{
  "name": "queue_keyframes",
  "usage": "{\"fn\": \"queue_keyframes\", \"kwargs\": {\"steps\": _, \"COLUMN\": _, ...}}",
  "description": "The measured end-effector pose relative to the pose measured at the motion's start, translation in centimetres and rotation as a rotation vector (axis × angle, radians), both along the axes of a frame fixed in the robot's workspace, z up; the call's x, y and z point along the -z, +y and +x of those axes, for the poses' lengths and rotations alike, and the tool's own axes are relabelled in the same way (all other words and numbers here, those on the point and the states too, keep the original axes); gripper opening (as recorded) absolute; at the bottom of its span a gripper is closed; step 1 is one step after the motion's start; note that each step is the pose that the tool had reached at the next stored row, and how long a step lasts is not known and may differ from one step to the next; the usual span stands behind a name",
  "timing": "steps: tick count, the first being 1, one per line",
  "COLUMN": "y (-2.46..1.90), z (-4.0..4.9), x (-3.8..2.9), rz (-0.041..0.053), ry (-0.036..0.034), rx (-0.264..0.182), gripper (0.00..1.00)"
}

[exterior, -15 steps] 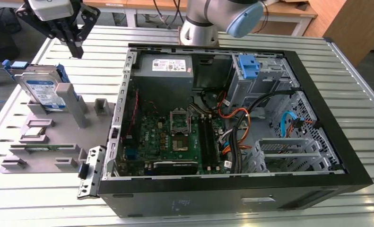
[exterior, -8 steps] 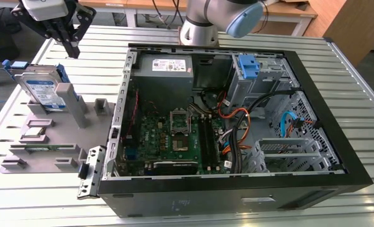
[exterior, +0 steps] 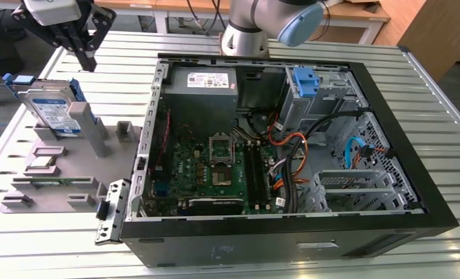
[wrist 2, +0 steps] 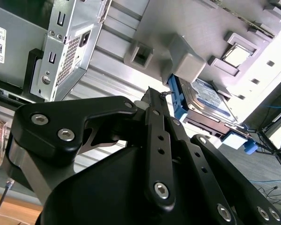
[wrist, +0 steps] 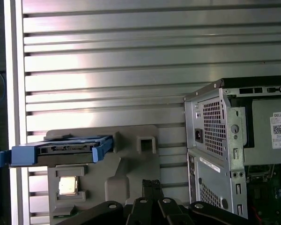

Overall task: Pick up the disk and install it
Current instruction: 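Reach for the disk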

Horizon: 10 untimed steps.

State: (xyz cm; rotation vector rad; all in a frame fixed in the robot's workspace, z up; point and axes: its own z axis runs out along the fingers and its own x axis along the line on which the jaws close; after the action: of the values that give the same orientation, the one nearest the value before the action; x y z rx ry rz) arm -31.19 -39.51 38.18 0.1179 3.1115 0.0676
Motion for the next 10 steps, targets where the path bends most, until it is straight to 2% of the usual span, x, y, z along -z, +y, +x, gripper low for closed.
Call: {"fn": "queue_keyframes", "kwargs": {"steps": 10, "y": 0.00, "z": -0.47, "x": 0.04, "rz": 0.0000, "ry": 0.0000, "rx": 0.000, "gripper": 0.10}}
